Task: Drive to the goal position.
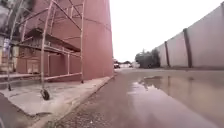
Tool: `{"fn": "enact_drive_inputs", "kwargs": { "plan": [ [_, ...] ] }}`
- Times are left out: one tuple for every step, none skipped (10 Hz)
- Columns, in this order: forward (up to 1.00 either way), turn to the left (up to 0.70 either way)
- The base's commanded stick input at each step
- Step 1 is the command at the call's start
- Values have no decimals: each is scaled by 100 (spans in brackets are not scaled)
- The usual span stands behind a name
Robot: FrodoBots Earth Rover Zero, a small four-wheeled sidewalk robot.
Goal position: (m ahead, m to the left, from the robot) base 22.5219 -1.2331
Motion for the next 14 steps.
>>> {"fn": "enact_drive_inputs", "kwargs": {
  "plan": [
    [85, -6],
    [85, 0],
    [85, 0],
    [85, 0],
    [85, 0],
    [85, -4],
    [85, -17],
    [85, -23],
    [85, -29],
    [85, -31],
    [85, -12],
    [85, 0],
    [85, 0],
    [85, 0]
  ]
}}
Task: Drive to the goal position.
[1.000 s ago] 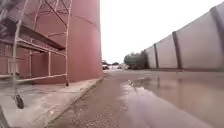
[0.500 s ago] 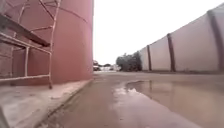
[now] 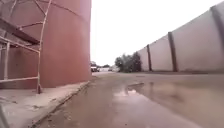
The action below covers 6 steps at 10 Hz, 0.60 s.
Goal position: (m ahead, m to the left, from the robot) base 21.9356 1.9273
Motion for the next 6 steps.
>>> {"fn": "enact_drive_inputs", "kwargs": {
  "plan": [
    [85, 0],
    [85, 0],
    [85, 0],
    [85, 0],
    [85, 0],
    [85, 0]
  ]
}}
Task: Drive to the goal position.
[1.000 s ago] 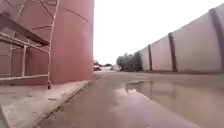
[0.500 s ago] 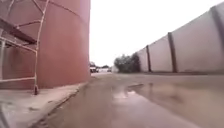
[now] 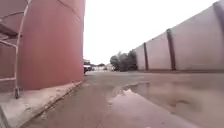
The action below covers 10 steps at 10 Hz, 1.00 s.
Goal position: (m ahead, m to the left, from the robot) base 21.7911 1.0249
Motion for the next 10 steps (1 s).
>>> {"fn": "enact_drive_inputs", "kwargs": {
  "plan": [
    [85, 0],
    [85, 0],
    [85, 0],
    [85, 0],
    [85, 0],
    [85, 0],
    [85, 0],
    [85, 0],
    [85, 0],
    [85, 0]
  ]
}}
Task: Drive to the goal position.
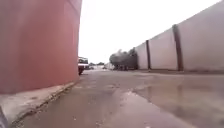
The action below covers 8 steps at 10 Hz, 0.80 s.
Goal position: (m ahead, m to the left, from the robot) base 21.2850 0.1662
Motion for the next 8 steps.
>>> {"fn": "enact_drive_inputs", "kwargs": {
  "plan": [
    [85, 0],
    [85, 0],
    [85, 0],
    [85, 0],
    [85, 0],
    [85, 0],
    [85, 0],
    [85, 0]
  ]
}}
